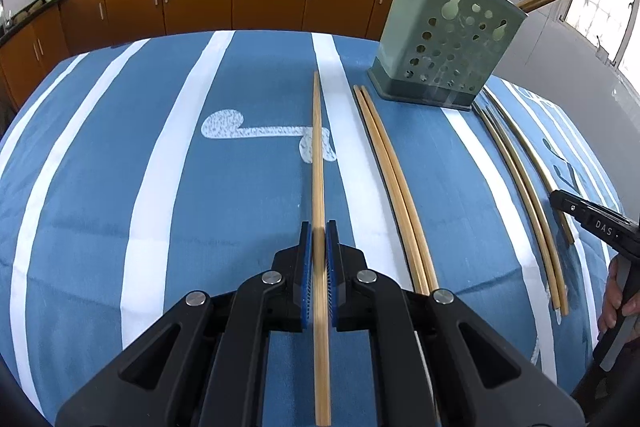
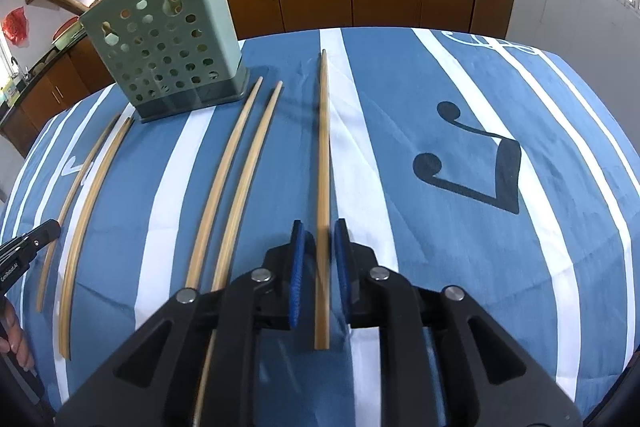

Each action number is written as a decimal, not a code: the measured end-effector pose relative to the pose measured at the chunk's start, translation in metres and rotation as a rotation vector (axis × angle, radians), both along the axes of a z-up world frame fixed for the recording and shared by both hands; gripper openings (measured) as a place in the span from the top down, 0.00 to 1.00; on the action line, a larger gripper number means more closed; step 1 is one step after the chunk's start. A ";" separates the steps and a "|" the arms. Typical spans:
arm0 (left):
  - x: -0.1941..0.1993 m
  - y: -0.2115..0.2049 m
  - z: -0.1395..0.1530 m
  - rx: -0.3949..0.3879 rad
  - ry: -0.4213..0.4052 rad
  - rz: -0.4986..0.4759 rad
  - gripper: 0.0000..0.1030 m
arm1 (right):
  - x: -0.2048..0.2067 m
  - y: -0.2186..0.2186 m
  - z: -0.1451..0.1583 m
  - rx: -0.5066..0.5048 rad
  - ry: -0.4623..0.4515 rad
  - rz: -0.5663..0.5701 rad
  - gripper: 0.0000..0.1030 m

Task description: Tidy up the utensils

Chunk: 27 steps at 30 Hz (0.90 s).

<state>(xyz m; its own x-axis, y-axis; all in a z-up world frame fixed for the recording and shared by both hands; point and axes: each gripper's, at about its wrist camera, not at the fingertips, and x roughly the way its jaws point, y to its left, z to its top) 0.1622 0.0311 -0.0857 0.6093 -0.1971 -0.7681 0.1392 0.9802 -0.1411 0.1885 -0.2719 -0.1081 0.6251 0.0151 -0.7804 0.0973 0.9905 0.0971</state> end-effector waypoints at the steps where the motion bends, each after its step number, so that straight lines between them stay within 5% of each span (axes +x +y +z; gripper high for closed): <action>1: -0.001 0.000 0.000 0.000 0.000 0.000 0.93 | -0.001 0.000 0.000 0.000 0.001 0.001 0.83; 14: 0.024 -0.014 -0.003 0.069 -0.016 0.041 0.93 | 0.017 -0.003 0.000 -0.013 -0.017 -0.017 0.92; 17: 0.026 -0.007 0.001 0.003 -0.008 0.051 0.91 | 0.015 -0.005 0.002 0.012 -0.016 -0.011 0.90; 19: 0.020 -0.004 0.006 0.005 -0.028 0.043 0.83 | 0.007 -0.005 0.005 0.017 -0.032 -0.004 0.75; 21: 0.015 -0.003 0.008 0.013 -0.035 0.040 0.70 | 0.000 -0.007 0.006 0.021 -0.037 -0.004 0.74; 27: -0.004 -0.003 0.008 0.016 -0.037 0.016 0.70 | -0.013 -0.006 0.006 0.029 -0.035 -0.001 0.74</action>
<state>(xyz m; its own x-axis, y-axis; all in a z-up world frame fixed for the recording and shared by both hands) 0.1580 0.0278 -0.0776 0.6405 -0.1747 -0.7479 0.1280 0.9845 -0.1203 0.1754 -0.2775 -0.1019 0.6522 0.0364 -0.7571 0.0946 0.9871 0.1290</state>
